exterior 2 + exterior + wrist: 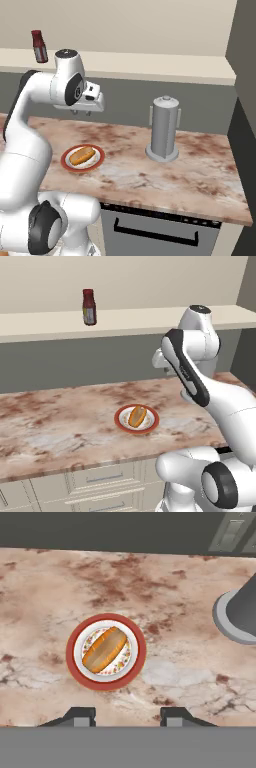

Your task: Move the hot dog bun to the plate on the dining table and place the condiment next to that plate. Then navigate to the fridge and take the sausage and place it on the plate as well.

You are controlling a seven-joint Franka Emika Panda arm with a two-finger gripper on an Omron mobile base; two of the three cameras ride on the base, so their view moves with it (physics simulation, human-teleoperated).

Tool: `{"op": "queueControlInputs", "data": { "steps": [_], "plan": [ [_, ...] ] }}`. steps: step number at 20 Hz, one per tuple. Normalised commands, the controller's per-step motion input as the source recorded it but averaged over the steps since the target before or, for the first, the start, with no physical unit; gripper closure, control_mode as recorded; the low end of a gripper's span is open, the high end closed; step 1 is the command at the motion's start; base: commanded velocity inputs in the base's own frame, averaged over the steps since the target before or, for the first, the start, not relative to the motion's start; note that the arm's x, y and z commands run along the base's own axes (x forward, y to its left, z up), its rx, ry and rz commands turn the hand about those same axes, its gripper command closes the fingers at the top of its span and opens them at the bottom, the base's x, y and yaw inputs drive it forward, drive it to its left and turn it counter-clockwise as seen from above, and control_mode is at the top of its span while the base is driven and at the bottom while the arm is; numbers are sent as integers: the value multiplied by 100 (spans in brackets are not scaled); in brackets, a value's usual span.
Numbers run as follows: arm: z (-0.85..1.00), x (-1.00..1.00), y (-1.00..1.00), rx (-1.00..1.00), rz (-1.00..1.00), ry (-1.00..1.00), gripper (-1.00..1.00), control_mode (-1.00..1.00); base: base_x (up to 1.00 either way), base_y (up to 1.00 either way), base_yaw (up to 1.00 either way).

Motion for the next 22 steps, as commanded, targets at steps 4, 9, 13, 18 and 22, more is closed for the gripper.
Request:
{"op": "queueControlInputs", "data": {
  "steps": [4, 9, 13, 18, 22],
  "plan": [
    [-8, -36, 1, 0, -5, -5, -100, -100, 0, 0, 0],
    [-41, -56, 10, 0, -30, -4, -100, -100, 0, 0, 0],
    [-67, -38, 16, 3, -28, -1, -100, -100, 0, 0, 0],
    [-50, -20, 13, 17, -24, -2, -100, -100, 0, 0, 0],
    [-51, 12, 24, 1, -9, 2, -100, -100, 0, 0, 0]
  ]
}}
